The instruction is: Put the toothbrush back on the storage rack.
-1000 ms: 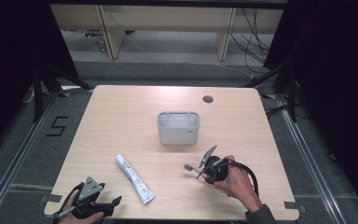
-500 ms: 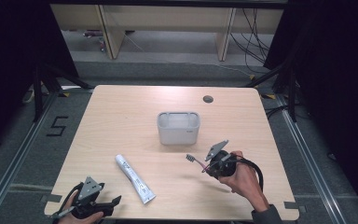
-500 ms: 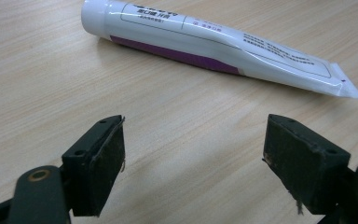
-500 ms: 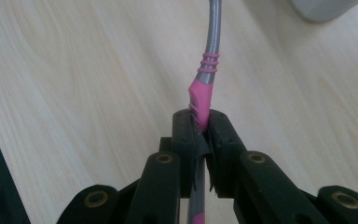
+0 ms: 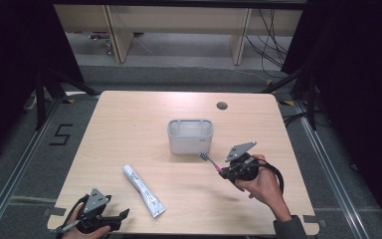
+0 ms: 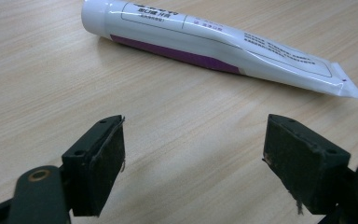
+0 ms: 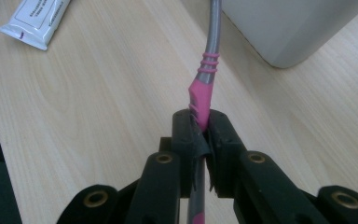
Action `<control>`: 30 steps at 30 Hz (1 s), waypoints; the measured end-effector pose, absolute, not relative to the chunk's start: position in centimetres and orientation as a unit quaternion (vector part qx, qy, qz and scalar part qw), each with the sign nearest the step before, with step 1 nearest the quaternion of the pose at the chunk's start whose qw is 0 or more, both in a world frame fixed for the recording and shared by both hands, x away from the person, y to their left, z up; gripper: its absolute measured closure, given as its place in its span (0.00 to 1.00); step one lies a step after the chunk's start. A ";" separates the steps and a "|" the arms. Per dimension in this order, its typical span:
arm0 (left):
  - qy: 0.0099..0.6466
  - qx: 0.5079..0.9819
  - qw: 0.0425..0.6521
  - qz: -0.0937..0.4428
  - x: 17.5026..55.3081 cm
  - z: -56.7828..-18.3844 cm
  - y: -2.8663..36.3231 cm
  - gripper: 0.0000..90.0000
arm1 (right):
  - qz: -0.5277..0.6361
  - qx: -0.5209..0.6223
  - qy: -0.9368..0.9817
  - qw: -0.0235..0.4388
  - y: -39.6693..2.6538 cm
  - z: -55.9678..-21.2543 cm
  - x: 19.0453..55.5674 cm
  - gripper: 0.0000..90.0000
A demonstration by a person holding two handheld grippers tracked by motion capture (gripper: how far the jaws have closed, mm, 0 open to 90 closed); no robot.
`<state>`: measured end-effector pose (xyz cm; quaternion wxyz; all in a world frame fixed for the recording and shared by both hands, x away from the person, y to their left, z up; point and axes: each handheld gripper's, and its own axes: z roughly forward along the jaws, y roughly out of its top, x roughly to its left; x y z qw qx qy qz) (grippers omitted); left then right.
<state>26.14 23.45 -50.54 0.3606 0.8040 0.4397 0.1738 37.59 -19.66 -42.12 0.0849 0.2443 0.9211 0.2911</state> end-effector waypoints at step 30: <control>0.439 0.806 0.357 0.174 26.1 -50.5 23.5 0.22 | 0.428 0.290 0.848 0.120 -20.6 -38.9 41.4 0.92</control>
